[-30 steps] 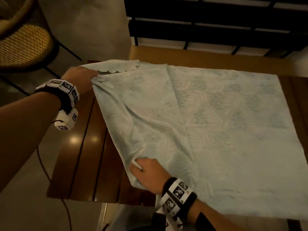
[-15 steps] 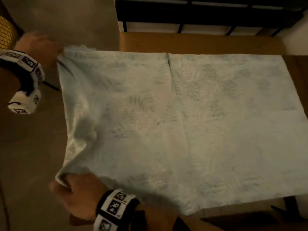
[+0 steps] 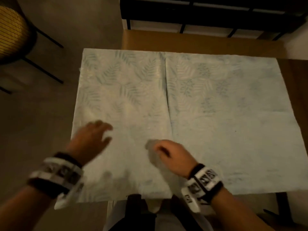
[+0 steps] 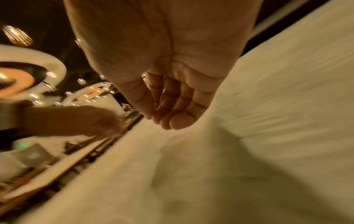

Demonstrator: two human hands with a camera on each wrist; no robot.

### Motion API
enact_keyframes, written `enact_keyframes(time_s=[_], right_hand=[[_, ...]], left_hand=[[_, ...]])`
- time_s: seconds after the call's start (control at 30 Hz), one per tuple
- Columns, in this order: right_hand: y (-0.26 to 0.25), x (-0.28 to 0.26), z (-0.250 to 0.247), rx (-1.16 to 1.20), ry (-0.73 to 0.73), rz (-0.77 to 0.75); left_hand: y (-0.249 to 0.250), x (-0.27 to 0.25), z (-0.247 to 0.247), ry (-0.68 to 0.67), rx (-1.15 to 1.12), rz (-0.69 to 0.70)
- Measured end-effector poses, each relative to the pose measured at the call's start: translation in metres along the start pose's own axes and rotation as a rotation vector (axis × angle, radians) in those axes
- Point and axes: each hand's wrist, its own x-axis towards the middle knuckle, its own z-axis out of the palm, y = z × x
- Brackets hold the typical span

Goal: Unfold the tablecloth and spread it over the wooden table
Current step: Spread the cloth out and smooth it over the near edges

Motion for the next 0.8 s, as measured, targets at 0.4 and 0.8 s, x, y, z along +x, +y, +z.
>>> enact_keyframes(time_s=[0.4,0.8], right_hand=[[0.158,-0.143,-0.08,-0.619,-0.052,-0.059],[0.163,-0.162,-0.097,-0.598,-0.131,0.109]], left_hand=[[0.109,-0.14,0.131,0.041,-0.009,-0.005],[0.083,-0.15,0.115,-0.008,0.081,-0.273]])
